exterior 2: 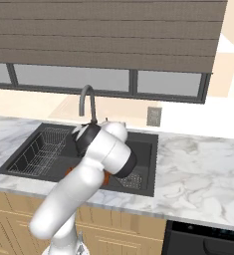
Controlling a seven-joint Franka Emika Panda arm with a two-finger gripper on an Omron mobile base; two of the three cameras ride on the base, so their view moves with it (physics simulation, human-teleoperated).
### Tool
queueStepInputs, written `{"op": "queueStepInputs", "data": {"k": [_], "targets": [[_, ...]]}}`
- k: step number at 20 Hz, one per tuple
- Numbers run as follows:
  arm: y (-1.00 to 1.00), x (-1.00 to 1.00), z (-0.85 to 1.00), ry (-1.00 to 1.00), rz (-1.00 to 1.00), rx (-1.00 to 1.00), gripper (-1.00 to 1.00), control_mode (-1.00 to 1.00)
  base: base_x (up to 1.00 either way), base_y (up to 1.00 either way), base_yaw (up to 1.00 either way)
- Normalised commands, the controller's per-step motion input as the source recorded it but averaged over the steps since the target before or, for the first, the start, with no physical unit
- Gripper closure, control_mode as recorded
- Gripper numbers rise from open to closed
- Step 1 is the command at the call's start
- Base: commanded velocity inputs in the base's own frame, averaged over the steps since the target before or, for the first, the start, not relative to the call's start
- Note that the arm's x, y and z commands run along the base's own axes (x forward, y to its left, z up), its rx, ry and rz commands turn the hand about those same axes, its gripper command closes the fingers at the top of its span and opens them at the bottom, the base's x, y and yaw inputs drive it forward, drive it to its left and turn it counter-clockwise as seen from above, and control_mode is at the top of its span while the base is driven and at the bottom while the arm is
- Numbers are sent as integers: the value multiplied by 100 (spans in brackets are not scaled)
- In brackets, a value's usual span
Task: Turn on the sink faucet with hot water and rinse the cutting board for ten seconds, then turn off the faucet. Push the cutting board to reach the water if necessary.
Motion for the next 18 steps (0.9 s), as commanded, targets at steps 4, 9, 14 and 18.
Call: {"op": "queueStepInputs", "data": {"k": [4,9,14,18], "targets": [[4,17,0,0,0,0,-100,-100,0,0,0],[15,13,-1,0,-1,0,-100,-100,0,0,0],[10,6,-9,0,0,0,-100,-100,0,0,0],[3,11,-11,0,0,0,-100,-100,0,0,0]]}}
